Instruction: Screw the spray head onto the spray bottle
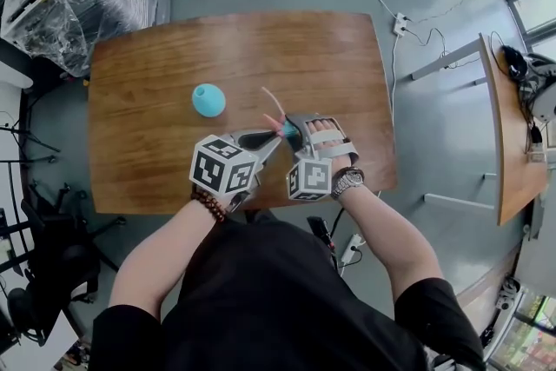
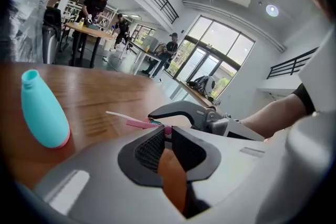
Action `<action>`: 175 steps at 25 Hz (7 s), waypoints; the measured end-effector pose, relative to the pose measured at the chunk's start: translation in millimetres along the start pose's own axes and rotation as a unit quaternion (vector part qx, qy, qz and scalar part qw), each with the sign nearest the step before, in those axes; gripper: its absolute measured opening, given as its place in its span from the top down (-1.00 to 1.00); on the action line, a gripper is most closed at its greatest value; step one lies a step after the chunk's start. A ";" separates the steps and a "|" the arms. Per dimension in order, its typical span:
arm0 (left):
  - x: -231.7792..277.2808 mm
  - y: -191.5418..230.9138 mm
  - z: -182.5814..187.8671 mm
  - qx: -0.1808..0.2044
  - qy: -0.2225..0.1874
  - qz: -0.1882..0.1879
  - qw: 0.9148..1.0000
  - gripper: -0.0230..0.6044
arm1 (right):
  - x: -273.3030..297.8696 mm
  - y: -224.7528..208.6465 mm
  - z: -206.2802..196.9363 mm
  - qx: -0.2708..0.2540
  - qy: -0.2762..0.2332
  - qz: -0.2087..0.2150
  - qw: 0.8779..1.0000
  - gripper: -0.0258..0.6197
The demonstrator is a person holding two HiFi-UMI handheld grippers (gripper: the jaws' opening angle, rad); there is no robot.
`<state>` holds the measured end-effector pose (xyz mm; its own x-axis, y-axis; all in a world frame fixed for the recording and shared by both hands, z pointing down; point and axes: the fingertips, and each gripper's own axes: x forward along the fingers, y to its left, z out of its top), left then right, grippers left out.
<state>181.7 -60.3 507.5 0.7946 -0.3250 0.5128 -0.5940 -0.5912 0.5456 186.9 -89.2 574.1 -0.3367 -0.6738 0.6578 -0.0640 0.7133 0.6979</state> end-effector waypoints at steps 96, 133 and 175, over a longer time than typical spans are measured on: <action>-66.3 174.1 -34.5 0.393 0.118 0.184 0.893 -0.31 | -132.3 -112.5 170.2 0.221 -0.029 0.187 0.957 0.56; -105.7 79.7 -34.7 0.527 0.197 0.135 0.816 -0.29 | -116.0 -40.1 174.9 -0.105 -0.067 0.223 0.967 0.56; -90.7 90.5 -34.3 0.537 0.175 0.190 0.803 -0.25 | -79.4 -51.4 130.6 0.773 0.018 0.264 0.576 0.54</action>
<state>51.6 -59.0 533.1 0.3855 -0.5166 0.7646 -0.1839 -0.8550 -0.4850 94.2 -47.2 449.0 -0.6749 -0.2677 0.6877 -0.7316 0.1205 -0.6710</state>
